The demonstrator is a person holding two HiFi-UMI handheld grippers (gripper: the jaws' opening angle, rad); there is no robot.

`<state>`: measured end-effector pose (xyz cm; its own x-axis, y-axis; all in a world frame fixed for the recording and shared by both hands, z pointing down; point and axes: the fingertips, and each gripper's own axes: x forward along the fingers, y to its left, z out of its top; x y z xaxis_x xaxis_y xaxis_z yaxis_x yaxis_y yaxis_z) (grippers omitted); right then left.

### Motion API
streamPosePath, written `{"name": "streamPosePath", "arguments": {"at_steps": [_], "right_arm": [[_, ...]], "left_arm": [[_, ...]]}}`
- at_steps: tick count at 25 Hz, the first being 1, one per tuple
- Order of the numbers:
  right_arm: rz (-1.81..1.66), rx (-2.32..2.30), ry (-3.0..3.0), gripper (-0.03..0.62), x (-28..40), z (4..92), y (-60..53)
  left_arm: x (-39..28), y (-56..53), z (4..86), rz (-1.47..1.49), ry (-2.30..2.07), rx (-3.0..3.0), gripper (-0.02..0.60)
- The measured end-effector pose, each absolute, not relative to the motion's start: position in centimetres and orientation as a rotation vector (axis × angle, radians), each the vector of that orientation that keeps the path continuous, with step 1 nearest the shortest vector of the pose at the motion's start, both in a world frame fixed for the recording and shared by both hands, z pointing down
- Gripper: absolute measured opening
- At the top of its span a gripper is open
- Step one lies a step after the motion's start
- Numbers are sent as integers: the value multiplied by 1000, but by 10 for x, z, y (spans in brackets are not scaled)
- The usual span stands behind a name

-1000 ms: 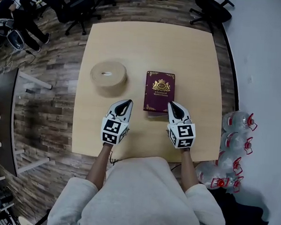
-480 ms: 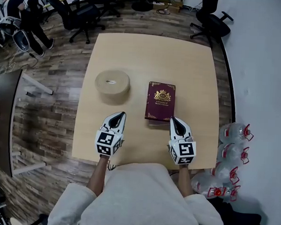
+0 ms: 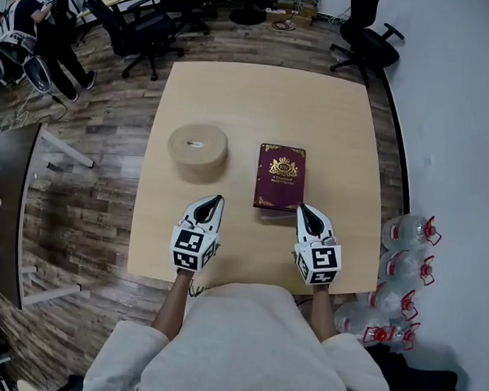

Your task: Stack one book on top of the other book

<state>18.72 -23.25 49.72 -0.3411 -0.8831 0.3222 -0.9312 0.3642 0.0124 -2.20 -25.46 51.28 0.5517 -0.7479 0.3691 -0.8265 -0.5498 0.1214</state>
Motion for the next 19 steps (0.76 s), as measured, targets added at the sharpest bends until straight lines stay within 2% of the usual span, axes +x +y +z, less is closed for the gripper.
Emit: {"name": "streamPosePath", "arguments": {"at_steps": [19], "right_arm": [[227,1591,-2338,3,184,499,-229]], "left_arm": [[-21,-251,513,400,-1299,2513,8]]}}
